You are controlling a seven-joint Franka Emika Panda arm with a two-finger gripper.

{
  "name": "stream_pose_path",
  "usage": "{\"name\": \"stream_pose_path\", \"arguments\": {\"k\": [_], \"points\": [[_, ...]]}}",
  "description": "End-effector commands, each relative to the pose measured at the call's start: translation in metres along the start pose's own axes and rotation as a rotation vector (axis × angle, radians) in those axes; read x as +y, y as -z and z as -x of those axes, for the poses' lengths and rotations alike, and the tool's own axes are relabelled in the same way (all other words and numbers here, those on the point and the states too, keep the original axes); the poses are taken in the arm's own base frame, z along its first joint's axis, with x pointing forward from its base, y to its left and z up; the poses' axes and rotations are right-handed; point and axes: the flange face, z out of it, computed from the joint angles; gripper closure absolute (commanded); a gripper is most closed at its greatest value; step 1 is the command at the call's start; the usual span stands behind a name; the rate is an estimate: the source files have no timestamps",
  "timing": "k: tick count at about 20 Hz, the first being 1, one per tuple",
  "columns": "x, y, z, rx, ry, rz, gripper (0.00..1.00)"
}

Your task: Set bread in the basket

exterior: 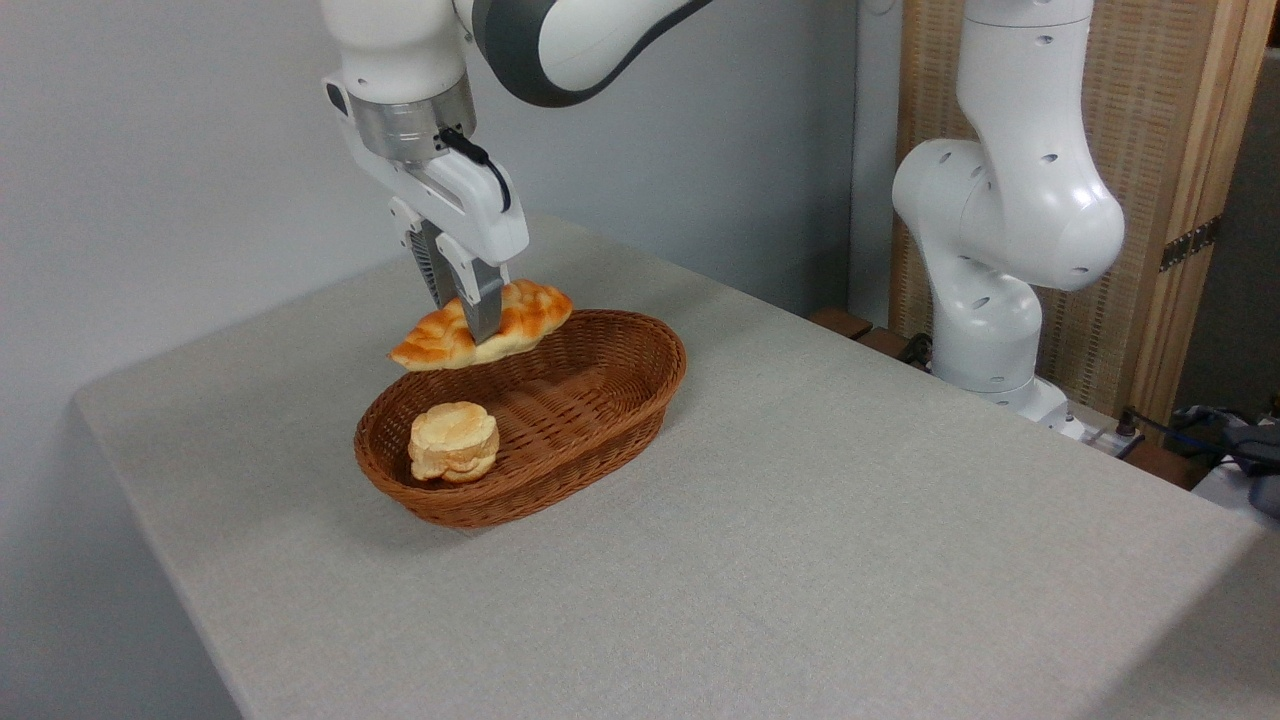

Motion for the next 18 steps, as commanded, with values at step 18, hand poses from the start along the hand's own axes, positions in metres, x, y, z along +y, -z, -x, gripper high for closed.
{"name": "stream_pose_path", "arguments": {"k": [18], "points": [[0.0033, -0.0096, -0.0018, -0.068, -0.025, -0.051, 0.00]]}}
